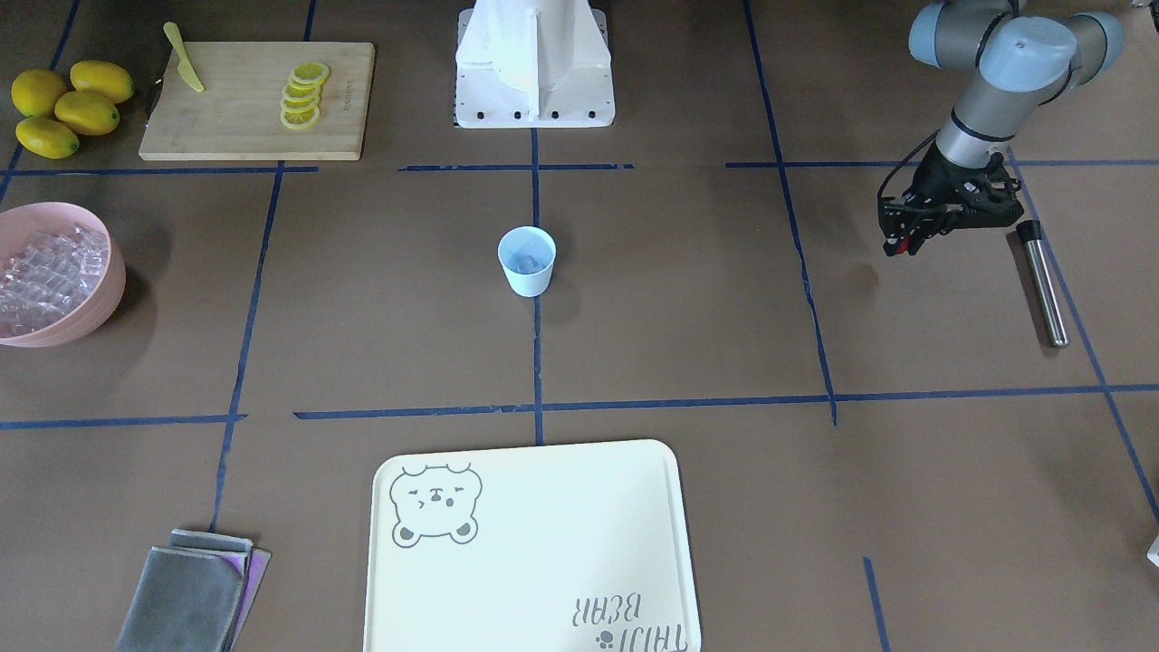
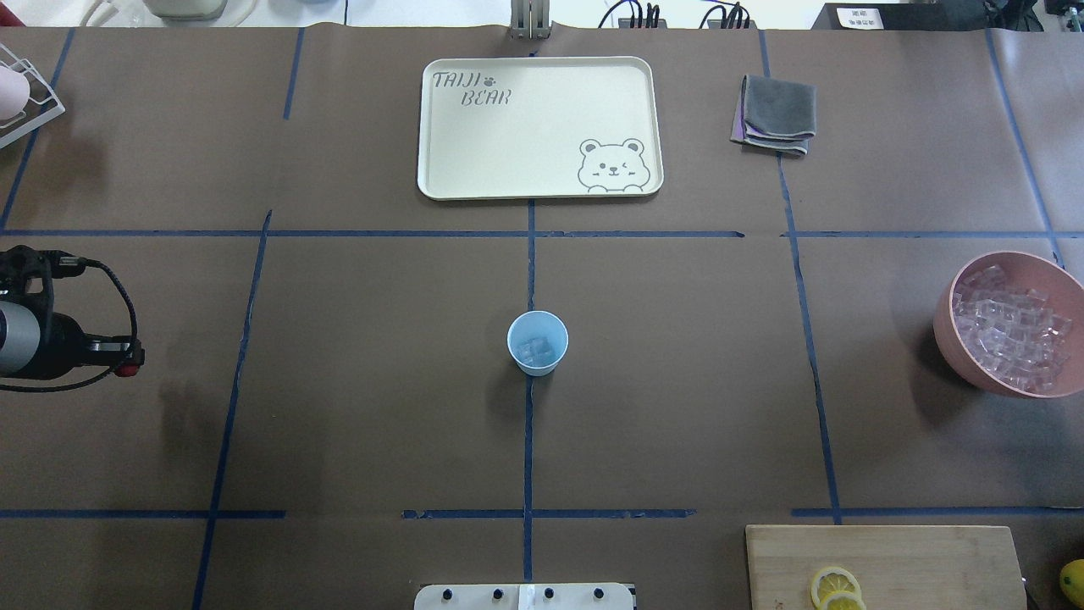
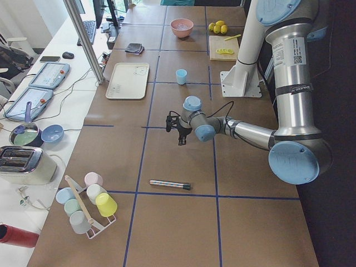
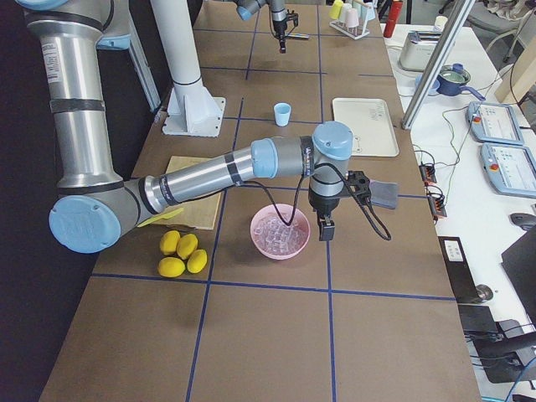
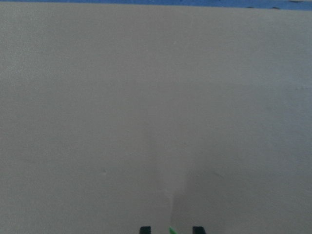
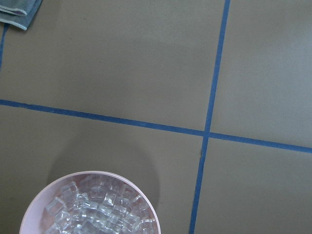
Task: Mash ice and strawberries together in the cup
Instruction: 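Carry the strawberry with the left gripper over the light-blue cup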
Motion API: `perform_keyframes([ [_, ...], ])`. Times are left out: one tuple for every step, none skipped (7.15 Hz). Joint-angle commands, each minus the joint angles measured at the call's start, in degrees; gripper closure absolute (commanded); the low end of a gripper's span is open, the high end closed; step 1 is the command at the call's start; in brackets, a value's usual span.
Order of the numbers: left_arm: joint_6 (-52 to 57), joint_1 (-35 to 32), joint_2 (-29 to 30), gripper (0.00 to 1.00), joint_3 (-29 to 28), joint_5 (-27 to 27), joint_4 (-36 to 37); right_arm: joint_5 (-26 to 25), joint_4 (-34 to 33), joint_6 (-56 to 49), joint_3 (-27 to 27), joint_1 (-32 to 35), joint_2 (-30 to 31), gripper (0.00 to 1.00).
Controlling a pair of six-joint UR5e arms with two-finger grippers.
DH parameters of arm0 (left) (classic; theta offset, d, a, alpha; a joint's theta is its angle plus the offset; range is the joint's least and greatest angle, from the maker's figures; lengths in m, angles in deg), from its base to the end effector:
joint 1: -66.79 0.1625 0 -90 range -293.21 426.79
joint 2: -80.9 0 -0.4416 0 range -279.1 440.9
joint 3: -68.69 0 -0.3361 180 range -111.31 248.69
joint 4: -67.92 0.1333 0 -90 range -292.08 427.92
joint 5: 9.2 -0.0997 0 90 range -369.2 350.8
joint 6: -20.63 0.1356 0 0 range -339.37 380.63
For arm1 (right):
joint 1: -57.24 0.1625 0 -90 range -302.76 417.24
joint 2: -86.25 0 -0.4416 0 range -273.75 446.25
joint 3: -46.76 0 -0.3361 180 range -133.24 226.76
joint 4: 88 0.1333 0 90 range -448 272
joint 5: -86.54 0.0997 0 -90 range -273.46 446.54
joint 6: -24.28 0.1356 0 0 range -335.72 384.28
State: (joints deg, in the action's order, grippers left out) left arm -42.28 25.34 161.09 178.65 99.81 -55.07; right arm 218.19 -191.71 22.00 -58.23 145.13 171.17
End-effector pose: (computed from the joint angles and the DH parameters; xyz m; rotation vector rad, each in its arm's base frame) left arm 0.2528 -0.3422 0.5638 0.1589 0.7942 -0.1119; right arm 0.0260 -0.4664 0.5767 0.1072 -0.7264 -0.1135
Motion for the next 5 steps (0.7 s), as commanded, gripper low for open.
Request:
perform_keyframes([
  [-0.02, -0.04, 5.9, 1.0, 8.06, 0.67, 15.69, 1.66, 0.17, -5.14, 3.36, 3.4, 0.68, 0.01],
  [-0.02, -0.04, 13.43, 1.0, 9.39, 0.67, 25.07, 2.64, 4.44, -6.66, 6.52, 4.91, 2.25, 0.01],
  [-0.28, -0.04, 20.99, 1.0, 10.36, 0.67, 34.21, 2.91, 13.44, -6.24, 10.03, 5.27, 5.4, 0.01],
  [-0.89, -0.04, 29.25, 1.0, 10.46, 0.67, 42.31, 3.0, 18.84, -6.15, 12.5, 5.88, 7.34, 0.01],
  [-3.07, 0.31, 33.77, 1.0, 10.37, 0.85, 45.7, 3.0, 20.55, -6.15, 12.96, 5.97, 8.14, 0.01],
])
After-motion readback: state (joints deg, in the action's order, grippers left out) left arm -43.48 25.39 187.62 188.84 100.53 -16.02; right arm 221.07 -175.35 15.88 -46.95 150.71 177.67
